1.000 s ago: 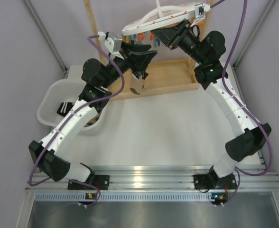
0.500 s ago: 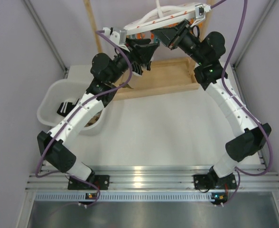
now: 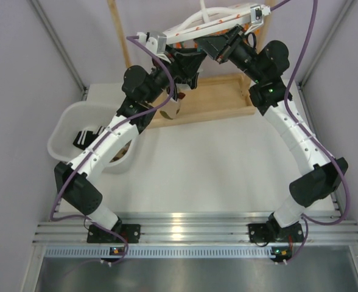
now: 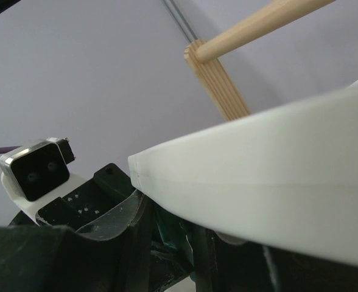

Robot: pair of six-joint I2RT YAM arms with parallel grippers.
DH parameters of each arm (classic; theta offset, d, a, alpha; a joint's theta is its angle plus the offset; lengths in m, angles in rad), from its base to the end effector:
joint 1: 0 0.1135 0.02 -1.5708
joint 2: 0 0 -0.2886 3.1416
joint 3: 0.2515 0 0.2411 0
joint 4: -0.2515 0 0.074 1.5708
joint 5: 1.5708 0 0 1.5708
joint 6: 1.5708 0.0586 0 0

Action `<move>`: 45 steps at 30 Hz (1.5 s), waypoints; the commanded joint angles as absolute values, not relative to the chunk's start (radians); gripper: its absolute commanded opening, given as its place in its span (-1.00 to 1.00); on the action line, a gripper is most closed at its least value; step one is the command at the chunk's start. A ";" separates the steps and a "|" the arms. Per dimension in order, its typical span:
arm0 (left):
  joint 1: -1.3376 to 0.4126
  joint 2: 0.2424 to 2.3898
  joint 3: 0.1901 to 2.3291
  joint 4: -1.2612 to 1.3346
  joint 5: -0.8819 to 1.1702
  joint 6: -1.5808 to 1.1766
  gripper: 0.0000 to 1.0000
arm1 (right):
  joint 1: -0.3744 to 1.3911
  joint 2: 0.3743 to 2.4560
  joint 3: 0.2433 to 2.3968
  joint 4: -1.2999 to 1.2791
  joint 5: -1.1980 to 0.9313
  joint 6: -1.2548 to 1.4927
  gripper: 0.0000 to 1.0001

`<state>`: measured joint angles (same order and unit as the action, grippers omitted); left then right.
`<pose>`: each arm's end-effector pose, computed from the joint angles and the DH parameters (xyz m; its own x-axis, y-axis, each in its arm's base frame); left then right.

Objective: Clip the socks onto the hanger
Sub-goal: Open the clamp at the hanger.

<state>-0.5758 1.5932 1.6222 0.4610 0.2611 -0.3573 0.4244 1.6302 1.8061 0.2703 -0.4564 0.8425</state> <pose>0.3049 -0.2160 0.5302 0.1190 -0.4801 -0.8691 0.8099 0.5533 -0.1948 0.3272 0.1762 0.5562 -0.2845 0.6066 -0.7424 -0.7807 0.3029 0.5467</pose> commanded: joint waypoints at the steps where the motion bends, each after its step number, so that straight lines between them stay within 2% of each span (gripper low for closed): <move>1: -0.577 1.605 1.663 0.529 0.238 -0.362 -0.30 | 0.419 1.628 1.798 0.299 -0.440 0.879 -1.00; 3: -0.577 1.608 1.675 0.526 0.241 -0.353 -0.46 | 0.419 1.623 1.790 0.298 -0.439 0.877 -1.00; 4: -0.575 1.609 1.677 0.525 0.247 -0.350 -0.60 | 0.417 1.621 1.789 0.296 -0.437 0.876 -0.82; 5: -0.575 1.608 1.677 0.525 0.252 -0.347 -0.66 | 0.416 1.618 1.783 0.295 -0.437 0.873 -0.70; 7: -0.575 1.605 1.677 0.519 0.258 -0.325 -0.80 | 0.416 1.611 1.775 0.287 -0.426 0.858 -0.24; 10: -0.577 1.598 1.669 0.491 0.256 -0.296 -0.91 | 0.411 1.583 1.741 0.269 -0.414 0.813 0.16; 15: -0.574 1.592 1.649 0.469 0.262 -0.210 -1.00 | 0.410 1.549 1.661 0.267 -0.403 0.789 0.42; 18: -0.574 1.595 1.647 0.462 0.259 -0.154 -1.00 | 0.410 1.539 1.644 0.255 -0.379 0.758 0.49; 29: -0.575 1.549 1.551 0.482 0.324 0.130 -1.00 | 0.400 1.485 1.597 0.268 -0.425 0.669 0.42; 38: -0.575 1.529 1.511 0.515 0.344 0.203 -1.00 | 0.380 1.532 1.666 0.307 -0.456 0.701 0.24; 41: -0.575 1.526 1.509 0.520 0.360 0.213 -1.00 | 0.387 1.560 1.704 0.322 -0.449 0.701 0.15; 45: -0.575 1.516 1.506 0.523 0.373 0.221 -1.00 | 0.388 1.586 1.747 0.316 -0.413 0.701 -0.19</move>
